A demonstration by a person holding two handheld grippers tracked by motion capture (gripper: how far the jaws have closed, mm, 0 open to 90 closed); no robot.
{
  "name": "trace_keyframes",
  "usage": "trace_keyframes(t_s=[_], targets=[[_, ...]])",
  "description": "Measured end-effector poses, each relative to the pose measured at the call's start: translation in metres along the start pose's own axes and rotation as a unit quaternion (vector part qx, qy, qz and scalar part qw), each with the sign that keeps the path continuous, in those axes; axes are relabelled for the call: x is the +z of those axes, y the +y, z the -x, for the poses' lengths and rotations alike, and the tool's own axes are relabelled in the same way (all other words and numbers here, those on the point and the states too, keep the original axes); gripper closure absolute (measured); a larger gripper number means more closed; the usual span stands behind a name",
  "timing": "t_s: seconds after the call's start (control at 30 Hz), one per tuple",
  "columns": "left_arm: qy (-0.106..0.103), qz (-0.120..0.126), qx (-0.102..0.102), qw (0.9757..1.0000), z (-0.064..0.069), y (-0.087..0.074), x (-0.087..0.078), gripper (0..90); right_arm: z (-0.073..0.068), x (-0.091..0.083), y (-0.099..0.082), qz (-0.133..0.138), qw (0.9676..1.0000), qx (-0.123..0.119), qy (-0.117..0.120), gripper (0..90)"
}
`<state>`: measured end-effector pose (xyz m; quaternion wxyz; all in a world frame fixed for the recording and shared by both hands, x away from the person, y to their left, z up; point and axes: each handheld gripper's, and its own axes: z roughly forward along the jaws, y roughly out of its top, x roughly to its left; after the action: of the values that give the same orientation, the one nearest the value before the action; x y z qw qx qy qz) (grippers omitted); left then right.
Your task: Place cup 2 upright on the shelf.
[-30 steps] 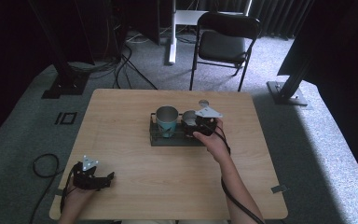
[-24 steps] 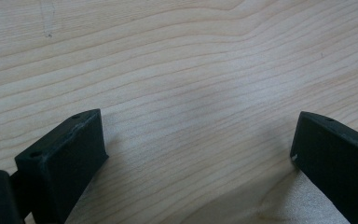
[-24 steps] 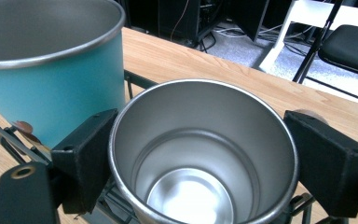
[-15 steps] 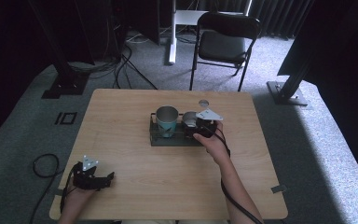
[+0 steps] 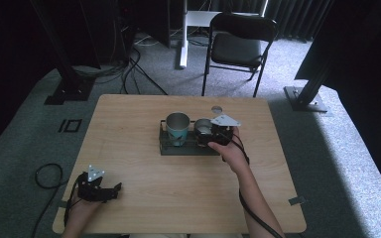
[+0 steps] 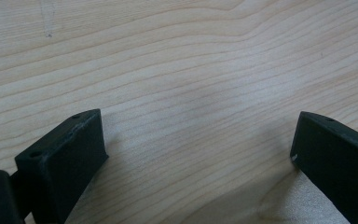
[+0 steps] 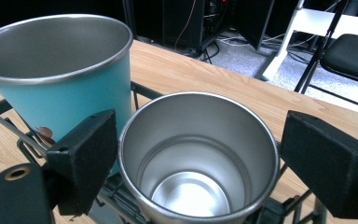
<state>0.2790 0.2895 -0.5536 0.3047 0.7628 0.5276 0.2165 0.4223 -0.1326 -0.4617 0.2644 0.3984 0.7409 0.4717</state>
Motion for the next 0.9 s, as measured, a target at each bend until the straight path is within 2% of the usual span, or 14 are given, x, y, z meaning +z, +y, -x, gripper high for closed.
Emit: trace_keyframes(t_s=[0.47,0.9], targets=[[0.0,0.0,0.0,1.0,0.0,0.0,0.0,3.6,0.006,-0.015,-0.002,0.011,0.9999,0.011,-0.005,11.3],[0.0,0.0,0.0,1.0,0.0,0.0,0.0,3.7,0.014,-0.033,-0.014,0.014,0.9998,0.01,-0.003,11.3]])
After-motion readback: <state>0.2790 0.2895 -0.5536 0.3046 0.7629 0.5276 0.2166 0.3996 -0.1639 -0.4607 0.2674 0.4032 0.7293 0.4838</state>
